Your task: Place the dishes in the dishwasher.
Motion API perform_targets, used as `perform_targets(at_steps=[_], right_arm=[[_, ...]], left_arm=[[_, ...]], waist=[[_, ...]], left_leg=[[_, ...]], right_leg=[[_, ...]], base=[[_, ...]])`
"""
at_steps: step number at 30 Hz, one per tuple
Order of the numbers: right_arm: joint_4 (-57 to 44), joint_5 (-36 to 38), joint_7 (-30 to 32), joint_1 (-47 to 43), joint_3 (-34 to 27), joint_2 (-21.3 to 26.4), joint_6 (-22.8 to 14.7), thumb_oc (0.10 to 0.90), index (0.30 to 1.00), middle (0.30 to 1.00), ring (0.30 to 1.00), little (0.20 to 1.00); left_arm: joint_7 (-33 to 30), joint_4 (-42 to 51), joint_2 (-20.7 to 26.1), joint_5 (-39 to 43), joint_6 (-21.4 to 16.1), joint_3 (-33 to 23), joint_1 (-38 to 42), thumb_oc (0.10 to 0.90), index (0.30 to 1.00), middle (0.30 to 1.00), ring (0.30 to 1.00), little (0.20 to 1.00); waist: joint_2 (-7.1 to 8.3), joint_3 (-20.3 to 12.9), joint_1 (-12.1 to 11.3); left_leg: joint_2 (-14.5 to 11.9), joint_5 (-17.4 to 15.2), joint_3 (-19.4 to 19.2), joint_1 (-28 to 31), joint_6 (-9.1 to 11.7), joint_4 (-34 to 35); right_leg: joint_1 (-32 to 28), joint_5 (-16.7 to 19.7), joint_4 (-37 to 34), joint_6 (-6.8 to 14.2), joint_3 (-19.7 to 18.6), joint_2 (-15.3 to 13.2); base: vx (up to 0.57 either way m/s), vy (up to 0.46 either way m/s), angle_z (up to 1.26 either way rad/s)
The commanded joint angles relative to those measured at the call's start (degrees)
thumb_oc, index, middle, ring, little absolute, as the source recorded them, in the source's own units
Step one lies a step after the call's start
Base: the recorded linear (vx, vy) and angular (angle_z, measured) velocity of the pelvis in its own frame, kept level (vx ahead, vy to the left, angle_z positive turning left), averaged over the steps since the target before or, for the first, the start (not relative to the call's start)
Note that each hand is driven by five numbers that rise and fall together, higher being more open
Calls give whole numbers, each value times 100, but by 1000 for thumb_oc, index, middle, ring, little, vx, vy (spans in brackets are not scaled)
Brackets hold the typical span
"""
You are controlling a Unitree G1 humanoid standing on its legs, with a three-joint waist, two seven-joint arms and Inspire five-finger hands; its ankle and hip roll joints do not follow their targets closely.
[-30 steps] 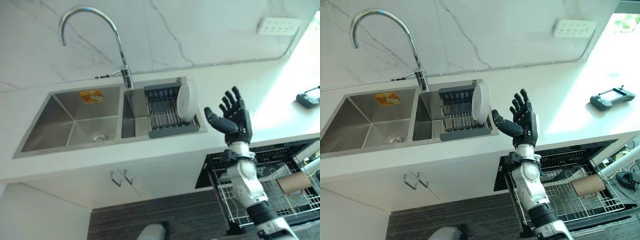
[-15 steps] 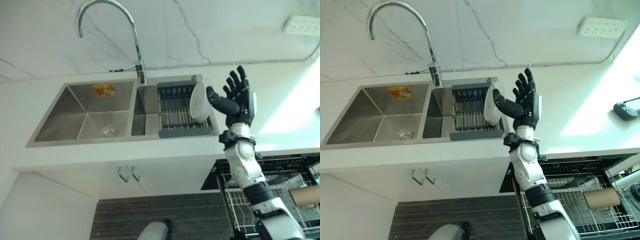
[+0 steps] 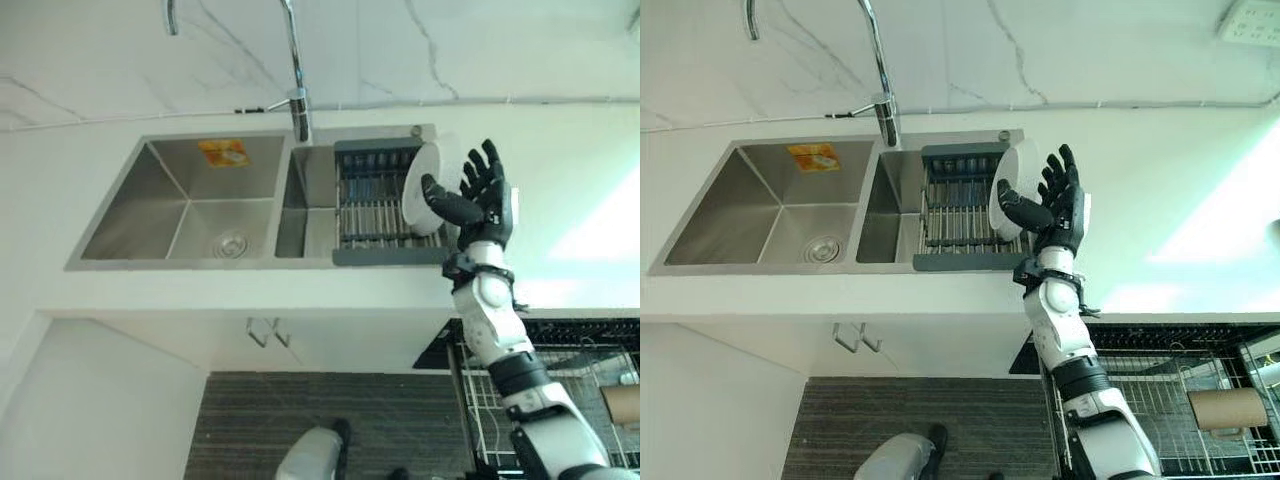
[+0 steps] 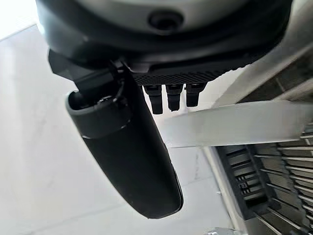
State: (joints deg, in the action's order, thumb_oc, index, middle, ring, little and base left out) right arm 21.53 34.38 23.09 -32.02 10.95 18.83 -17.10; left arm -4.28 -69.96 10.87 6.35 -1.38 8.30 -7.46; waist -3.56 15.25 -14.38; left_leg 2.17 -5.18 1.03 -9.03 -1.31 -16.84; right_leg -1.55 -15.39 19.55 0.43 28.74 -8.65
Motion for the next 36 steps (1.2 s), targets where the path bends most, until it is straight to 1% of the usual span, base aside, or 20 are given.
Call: perform_targets(at_steps=[1,8,9,10,13,16,24,26,29,30,32,34,36], right_arm=[[-269,-101,-25,-865,-101,335,-390,800,900,900,900,900],[-3,-186,44,-1006,-144,392,-250,800,900,900,900,900],[64,-303,134,-1049,-144,438,-266,400,300,300,300,300],[74,-408,183,-1061,-147,455,-253,400,300,300,300,300],[114,-787,532,-1121,-165,513,-363,400,300,300,300,300],[151,-1232,1042,-1149,-151,546,-334,400,300,300,300,300],[175,-1515,1263,-1205,-137,663,-359,400,300,300,300,300],[162,-1595,1356,-1216,-124,659,-445,400,300,300,300,300],[94,-1793,1551,-1224,-119,648,-713,400,300,300,300,300],[-91,-2052,1634,-1207,-98,628,-1163,400,300,300,300,300],[-251,-2094,1611,-1184,-65,584,-1366,400,300,300,300,300],[-524,-2127,1548,-1125,19,482,-1692,400,300,300,300,300],[-792,-2122,1445,-1041,91,394,-1848,400,300,300,300,300]], left_arm=[[-48,-26,380,-90,-54,261,-187,800,900,900,900,900],[-55,12,399,-123,-47,353,-175,800,900,900,900,900],[-48,23,417,-130,-63,369,-178,800,900,900,900,900],[-44,34,421,-140,-55,366,-173,800,900,900,900,900],[-35,60,430,-180,-63,369,-164,800,900,900,900,900],[-65,75,412,-171,-72,422,-146,800,900,900,900,900],[-67,84,411,-199,-117,428,-149,800,900,900,900,900],[-72,86,410,-204,-123,437,-145,800,900,900,900,900],[-85,80,405,-205,-137,440,-144,800,900,900,900,900],[-110,62,395,-232,-158,435,-136,800,900,900,900,900],[-128,53,381,-238,-169,416,-136,800,900,900,900,900],[-122,31,366,-185,-154,359,-126,800,900,900,900,900],[-111,17,352,-156,-145,282,-128,800,900,900,900,900]], waist=[[34,-281,-71],[-17,-196,-137],[-20,-178,-154],[-18,-174,-157],[-16,-141,-176],[-27,-95,-185],[-31,-68,-195],[-26,-69,-197],[-14,-90,-191],[13,-123,-175],[30,-140,-164],[59,-173,-127],[78,-202,-79]], left_leg=[[-34,-815,211,197,137,-35],[29,-751,321,149,134,-35],[35,-739,333,135,134,-35],[38,-734,335,128,133,-35],[42,-726,340,116,127,-35],[47,-723,351,123,113,-35],[48,-719,360,115,113,-35],[44,-721,352,113,112,-35],[24,-720,329,110,118,-35],[-5,-742,289,127,116,-35],[-27,-753,254,134,116,-35],[-64,-782,187,162,117,-35],[-100,-798,127,179,109,-35]], right_leg=[[-228,-299,-236,169,-385,-74],[-250,-274,-236,178,-350,-103],[-253,-269,-236,186,-340,-109],[-252,-267,-236,188,-337,-108],[-250,-251,-236,194,-325,-110],[-251,-231,-236,194,-328,-106],[-242,-228,-236,199,-344,-98],[-239,-227,-236,204,-351,-96],[-231,-233,-236,205,-359,-87],[-231,-245,-236,211,-363,-80],[-231,-256,-236,211,-371,-73],[-225,-271,-236,211,-399,-58],[-203,-265,-236,208,-419,-45]], base=[[29,22,18],[28,15,7],[12,19,4],[7,16,7],[-5,8,6],[-4,1,1],[0,0,0],[-20,-11,0],[-47,-29,0],[-65,-52,-1],[-65,-52,-3],[-84,-57,-9],[-131,-43,-22]])
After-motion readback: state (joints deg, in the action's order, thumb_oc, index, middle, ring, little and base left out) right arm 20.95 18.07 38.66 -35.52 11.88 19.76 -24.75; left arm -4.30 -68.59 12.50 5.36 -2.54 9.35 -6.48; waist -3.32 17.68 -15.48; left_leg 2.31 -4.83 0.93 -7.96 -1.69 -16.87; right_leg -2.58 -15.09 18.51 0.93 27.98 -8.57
